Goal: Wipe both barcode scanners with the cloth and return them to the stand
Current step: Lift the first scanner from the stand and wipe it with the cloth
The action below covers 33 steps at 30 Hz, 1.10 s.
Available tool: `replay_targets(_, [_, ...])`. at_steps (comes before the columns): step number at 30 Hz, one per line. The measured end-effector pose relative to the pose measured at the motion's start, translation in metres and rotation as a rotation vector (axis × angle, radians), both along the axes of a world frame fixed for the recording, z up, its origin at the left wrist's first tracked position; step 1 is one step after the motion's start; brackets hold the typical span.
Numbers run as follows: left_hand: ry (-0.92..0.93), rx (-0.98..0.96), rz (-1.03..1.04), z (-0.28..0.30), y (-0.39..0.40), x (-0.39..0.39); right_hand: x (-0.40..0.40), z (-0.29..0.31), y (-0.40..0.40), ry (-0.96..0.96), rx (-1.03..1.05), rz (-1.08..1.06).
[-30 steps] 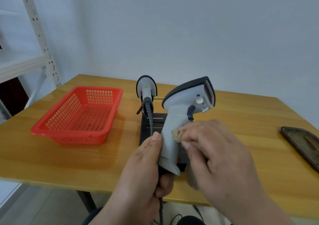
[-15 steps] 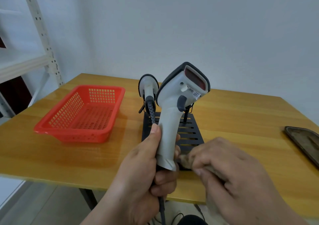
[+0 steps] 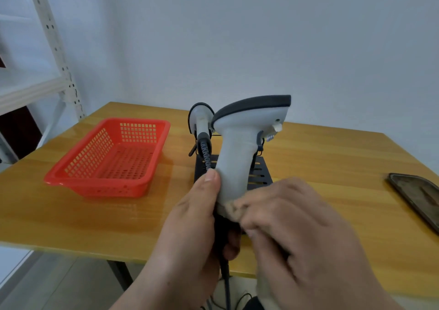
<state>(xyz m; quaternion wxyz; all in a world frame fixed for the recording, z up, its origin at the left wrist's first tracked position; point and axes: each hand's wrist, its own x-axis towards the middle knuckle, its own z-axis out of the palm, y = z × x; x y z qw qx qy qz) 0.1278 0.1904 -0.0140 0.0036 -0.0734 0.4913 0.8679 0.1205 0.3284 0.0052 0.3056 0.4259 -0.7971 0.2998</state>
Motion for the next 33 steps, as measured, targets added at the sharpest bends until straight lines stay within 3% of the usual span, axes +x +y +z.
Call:
replay_targets(6, [0.046,-0.109,-0.046,-0.006,-0.005,0.004,-0.007,-0.006,0.015,0.077,0.258,-0.076])
replay_targets(8, [0.041,-0.132,-0.055,-0.005,-0.005,0.003,-0.008,-0.003,0.018,0.074,0.237,-0.111])
replay_targets(11, [0.092,-0.107,-0.081,-0.002,-0.002,0.003,-0.002,-0.001,0.004,0.088,0.045,-0.053])
replay_targets(14, [0.146,-0.128,-0.074,-0.002,0.001,0.003,-0.003,-0.004,0.002,0.122,0.135,-0.010])
replay_targets(17, [0.124,-0.194,0.001,-0.001,-0.003,0.003,-0.018,-0.009,0.020,0.062,0.287,-0.105])
replay_targets(23, [0.164,-0.385,-0.018,-0.002,-0.001,0.003,-0.023,-0.015,0.026,-0.396,-0.022,-0.235])
replay_targets(29, [0.144,-0.475,-0.011,-0.003,0.004,0.003,-0.024,-0.015,0.016,-0.319,-0.240,-0.247])
replay_targets(33, [0.197,-0.545,-0.003,-0.004,0.006,-0.001,-0.023,-0.022,0.008,-0.201,-0.084,-0.118])
